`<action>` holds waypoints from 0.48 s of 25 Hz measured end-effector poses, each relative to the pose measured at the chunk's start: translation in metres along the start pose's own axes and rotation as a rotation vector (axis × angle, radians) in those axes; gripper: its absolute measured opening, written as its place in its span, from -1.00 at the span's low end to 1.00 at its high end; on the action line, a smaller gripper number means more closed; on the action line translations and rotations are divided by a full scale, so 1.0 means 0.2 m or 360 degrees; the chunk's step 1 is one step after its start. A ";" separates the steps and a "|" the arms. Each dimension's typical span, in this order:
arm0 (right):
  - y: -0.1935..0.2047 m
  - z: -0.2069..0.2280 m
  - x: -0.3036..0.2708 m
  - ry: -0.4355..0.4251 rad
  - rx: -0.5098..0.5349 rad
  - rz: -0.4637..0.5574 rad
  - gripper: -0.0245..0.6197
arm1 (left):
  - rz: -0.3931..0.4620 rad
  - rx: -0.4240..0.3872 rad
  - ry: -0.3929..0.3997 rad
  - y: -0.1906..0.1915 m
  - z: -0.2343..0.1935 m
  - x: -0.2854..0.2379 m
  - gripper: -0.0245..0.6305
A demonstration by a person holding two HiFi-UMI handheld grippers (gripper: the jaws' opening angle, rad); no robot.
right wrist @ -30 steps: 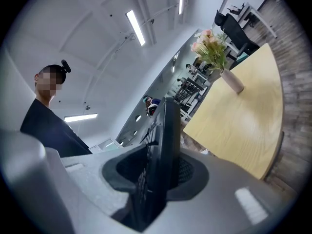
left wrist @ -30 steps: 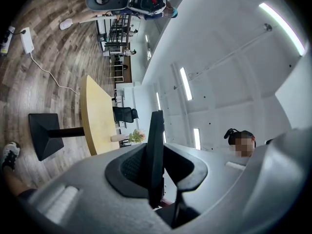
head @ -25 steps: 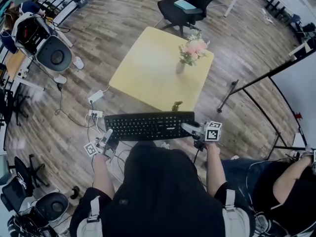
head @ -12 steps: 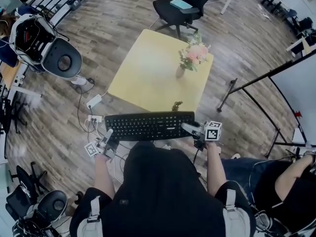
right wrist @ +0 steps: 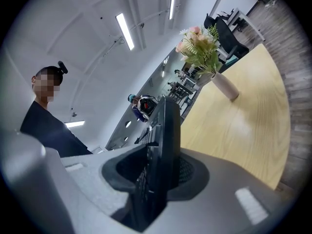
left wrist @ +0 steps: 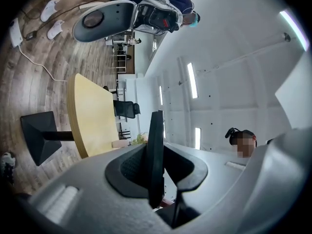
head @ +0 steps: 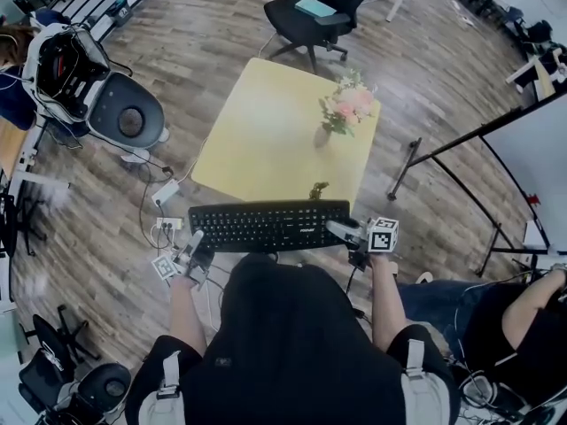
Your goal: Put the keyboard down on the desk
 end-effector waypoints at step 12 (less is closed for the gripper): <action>-0.10 0.08 -0.14 0.0059 0.0001 0.0031 -0.52 | -0.0041 0.0041 0.0010 -0.20 -0.13 -0.09 -0.65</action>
Point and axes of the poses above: the fingertips, and each gripper's own axes: x backward along the fingers, z to its right, y out of its underside, the point moved 1 cm from there along x, backward along the fingers, and after that the axes turned 1 degree about y, right-handed, at the moved point
